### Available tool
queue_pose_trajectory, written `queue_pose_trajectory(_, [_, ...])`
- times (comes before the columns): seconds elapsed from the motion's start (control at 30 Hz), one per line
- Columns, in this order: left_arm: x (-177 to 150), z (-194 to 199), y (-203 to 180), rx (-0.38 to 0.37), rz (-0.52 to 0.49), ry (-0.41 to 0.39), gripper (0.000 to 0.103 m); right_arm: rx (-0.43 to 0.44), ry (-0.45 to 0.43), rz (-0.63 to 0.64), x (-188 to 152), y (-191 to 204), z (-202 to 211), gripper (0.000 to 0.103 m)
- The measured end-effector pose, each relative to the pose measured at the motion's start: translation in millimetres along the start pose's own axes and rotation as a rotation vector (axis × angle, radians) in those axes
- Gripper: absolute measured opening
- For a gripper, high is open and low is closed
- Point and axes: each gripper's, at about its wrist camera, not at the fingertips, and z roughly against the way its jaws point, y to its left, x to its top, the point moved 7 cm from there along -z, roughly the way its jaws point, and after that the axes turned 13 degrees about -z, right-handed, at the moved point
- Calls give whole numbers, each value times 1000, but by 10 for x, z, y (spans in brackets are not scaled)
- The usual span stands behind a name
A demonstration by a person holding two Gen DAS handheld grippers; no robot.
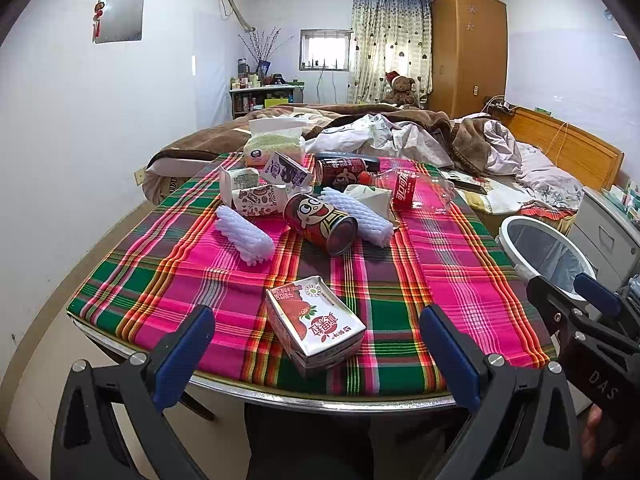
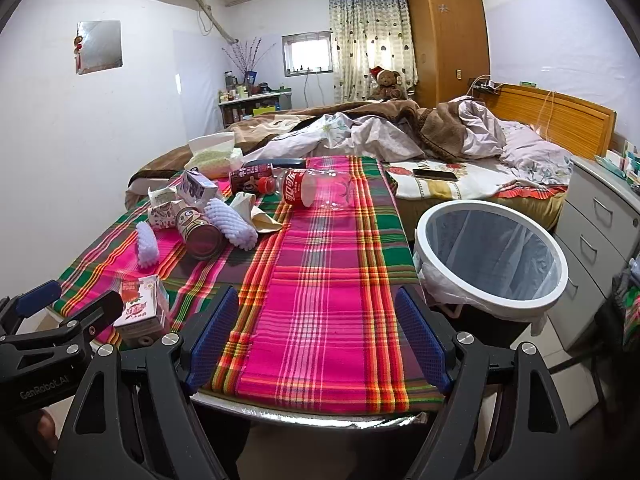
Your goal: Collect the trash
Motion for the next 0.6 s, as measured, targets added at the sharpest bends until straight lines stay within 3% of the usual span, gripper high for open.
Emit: queue_pose_trajectory(0.6, [6,10,-2,0,3,1,103,0,-1,2,12,-15,10,82])
